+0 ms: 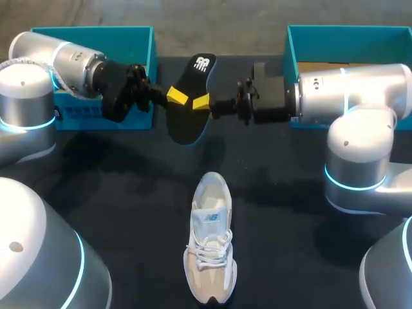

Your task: Take the shoe out of the shoebox, open the shoe tongue, remove and reinsert the insole, then place the shoe into the shoebox

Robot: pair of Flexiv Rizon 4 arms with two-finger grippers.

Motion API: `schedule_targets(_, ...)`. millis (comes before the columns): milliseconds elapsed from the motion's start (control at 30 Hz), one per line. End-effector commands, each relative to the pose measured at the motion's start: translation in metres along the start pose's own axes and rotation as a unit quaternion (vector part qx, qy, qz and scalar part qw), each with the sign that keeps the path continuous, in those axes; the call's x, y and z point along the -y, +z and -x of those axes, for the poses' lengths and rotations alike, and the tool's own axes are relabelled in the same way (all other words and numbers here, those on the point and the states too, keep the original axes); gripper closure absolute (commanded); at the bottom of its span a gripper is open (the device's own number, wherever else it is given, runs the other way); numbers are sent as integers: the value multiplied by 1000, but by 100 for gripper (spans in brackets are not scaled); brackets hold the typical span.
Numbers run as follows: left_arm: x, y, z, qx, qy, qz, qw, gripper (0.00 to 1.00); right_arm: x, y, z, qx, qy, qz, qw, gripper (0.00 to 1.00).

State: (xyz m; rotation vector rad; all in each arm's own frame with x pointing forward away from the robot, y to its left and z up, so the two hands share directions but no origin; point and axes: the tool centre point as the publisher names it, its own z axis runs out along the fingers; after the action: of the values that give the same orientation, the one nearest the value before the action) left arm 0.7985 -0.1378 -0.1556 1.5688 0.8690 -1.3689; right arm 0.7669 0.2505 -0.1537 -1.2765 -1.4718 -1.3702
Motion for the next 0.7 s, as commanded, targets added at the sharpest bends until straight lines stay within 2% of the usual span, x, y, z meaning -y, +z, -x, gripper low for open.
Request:
schedule_targets(33,1,1,0,0,1,1,1000,100,1,3,0,1,1,1,1000,87)
schedule_targets(100,1,1,0,0,1,1,1000,100,1,4,-1,1,0,2,1000,84)
schedule_targets(200,1,1,0,0,1,1,1000,100,0,4,-1,1,1,2,1000,84)
schedule_targets(400,1,1,0,0,1,1,1000,100,-2,7,-1,1,1,0,1000,100)
schedule_targets(700,1,1,0,0,1,1,1000,100,-2,8,0,1,2,-2,1000,100)
